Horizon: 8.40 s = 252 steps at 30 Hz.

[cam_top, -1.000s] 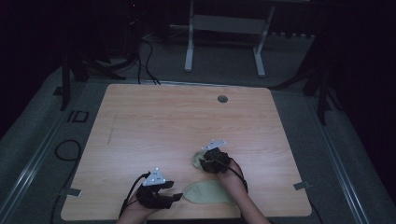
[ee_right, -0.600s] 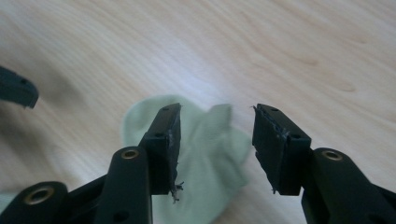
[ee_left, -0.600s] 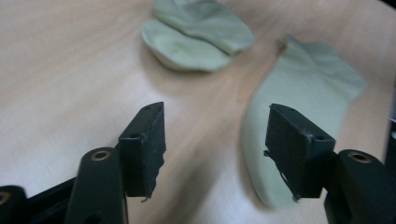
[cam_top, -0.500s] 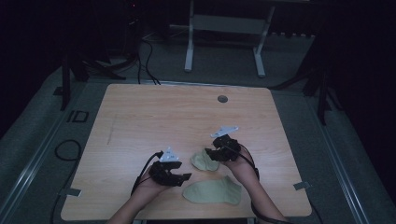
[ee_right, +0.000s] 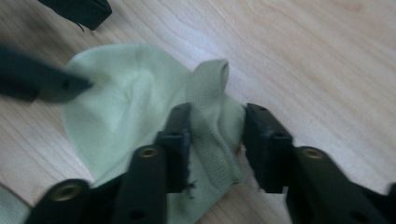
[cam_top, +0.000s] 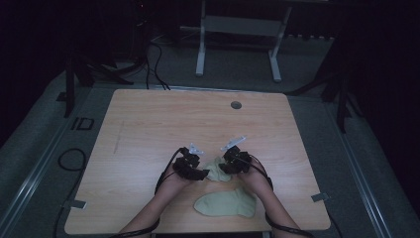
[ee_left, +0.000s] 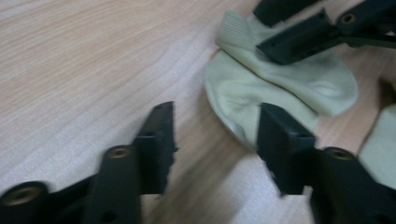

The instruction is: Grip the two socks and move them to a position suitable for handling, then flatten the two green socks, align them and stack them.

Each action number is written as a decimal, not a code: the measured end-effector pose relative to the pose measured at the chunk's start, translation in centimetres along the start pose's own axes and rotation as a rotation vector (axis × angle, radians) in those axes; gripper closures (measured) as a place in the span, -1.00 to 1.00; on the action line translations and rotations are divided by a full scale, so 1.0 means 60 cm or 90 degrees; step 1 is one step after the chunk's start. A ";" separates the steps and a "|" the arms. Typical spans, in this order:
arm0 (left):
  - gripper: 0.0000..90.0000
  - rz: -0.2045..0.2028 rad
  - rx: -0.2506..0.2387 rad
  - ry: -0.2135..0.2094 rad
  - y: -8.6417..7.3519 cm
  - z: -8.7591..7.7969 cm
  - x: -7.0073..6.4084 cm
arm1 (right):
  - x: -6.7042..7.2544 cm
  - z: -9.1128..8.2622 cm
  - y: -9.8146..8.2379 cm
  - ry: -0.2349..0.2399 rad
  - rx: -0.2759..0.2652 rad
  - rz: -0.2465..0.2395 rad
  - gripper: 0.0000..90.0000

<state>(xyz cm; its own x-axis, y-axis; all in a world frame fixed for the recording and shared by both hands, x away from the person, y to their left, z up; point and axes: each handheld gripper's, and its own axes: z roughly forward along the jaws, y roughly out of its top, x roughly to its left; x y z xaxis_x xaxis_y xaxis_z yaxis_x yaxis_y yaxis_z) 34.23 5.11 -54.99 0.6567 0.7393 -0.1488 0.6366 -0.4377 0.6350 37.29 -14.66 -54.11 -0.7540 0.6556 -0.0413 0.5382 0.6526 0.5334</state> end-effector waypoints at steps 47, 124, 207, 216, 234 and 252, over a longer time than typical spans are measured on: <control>0.97 -0.021 0.015 -0.006 -0.014 -0.016 -0.001 | -0.078 -0.069 -0.087 0.002 -0.049 0.119 0.85; -0.16 0.061 -0.057 -0.044 -0.006 -0.053 -0.047 | -0.047 -0.116 -0.104 0.047 -0.110 0.014 -0.38; 0.96 0.081 -0.067 0.007 -0.003 -0.139 -0.049 | -0.039 -0.209 -0.096 -0.002 -0.129 0.033 0.86; 0.96 0.079 -0.055 0.016 0.017 -0.116 -0.035 | -0.067 -0.186 -0.090 0.002 -0.119 0.065 0.86; 0.95 0.070 0.014 0.022 -0.003 -0.044 -0.017 | -0.086 -0.106 -0.106 0.007 -0.041 0.086 0.85; 0.94 0.049 0.033 0.017 -0.020 -0.016 -0.009 | -0.090 -0.068 -0.117 0.011 -0.014 0.100 0.80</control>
<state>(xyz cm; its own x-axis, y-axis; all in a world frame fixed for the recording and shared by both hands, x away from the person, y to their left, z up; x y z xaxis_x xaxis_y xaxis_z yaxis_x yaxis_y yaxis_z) 32.72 5.75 -54.94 0.6935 0.7160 -0.0803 0.6052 -0.5185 0.6041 36.08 -24.33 -54.18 -0.6675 0.7424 0.0580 0.6417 0.5339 0.5506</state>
